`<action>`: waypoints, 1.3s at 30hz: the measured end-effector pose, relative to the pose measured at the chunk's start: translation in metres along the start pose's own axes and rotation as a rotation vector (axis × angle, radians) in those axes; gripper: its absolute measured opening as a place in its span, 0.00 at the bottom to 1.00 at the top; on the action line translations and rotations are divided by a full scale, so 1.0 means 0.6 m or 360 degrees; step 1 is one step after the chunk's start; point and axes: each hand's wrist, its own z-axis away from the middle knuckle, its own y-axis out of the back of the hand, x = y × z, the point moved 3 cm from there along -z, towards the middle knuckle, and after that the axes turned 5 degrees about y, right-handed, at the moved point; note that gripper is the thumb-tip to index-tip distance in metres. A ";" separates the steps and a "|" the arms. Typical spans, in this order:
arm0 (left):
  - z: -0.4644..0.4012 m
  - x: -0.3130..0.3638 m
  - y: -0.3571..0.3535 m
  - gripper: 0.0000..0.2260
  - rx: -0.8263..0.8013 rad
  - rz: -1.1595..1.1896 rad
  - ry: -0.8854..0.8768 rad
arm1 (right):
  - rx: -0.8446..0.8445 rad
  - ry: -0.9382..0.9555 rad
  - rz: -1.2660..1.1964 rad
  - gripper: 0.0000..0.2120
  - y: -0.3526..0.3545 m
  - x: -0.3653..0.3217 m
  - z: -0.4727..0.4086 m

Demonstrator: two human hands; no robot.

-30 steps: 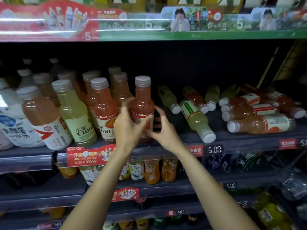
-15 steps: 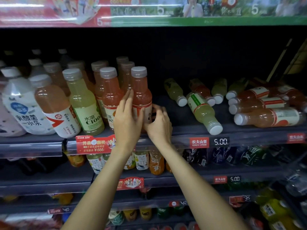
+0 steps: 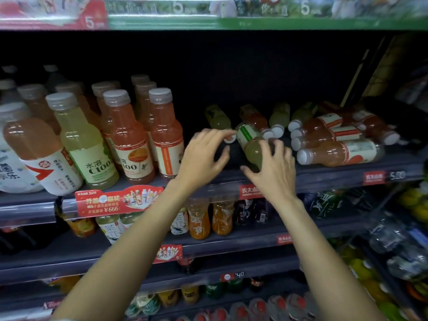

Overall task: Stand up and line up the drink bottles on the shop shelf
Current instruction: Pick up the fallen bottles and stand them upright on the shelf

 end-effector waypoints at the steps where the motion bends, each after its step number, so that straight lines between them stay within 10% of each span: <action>1: -0.012 -0.004 -0.024 0.16 -0.0145 -0.0059 -0.0014 | -0.0094 -0.0087 0.0036 0.32 -0.001 0.009 0.004; 7: -0.062 -0.017 -0.128 0.36 -0.0861 -0.0202 -0.0078 | 0.0134 -0.0237 -0.0363 0.27 0.018 0.038 0.016; 15: -0.071 0.017 -0.111 0.34 -0.0696 0.0350 -0.0136 | 0.0669 -0.0514 -0.1485 0.15 0.081 0.090 -0.003; 21: -0.043 0.016 -0.095 0.34 -0.0423 0.0567 0.0360 | 0.0322 -0.0428 -0.1978 0.21 0.064 0.069 -0.039; 26: -0.012 -0.013 -0.070 0.30 -0.0087 0.0874 0.1000 | -0.0363 -0.0162 -0.1576 0.37 -0.030 0.015 -0.030; 36: 0.048 -0.043 0.066 0.16 0.0647 -0.0449 0.0436 | -0.0107 0.0160 -0.0873 0.36 -0.097 -0.080 -0.097; 39: 0.060 -0.065 0.078 0.18 0.0711 -0.0534 0.0497 | -0.0509 0.0475 -0.0827 0.35 -0.110 -0.096 -0.140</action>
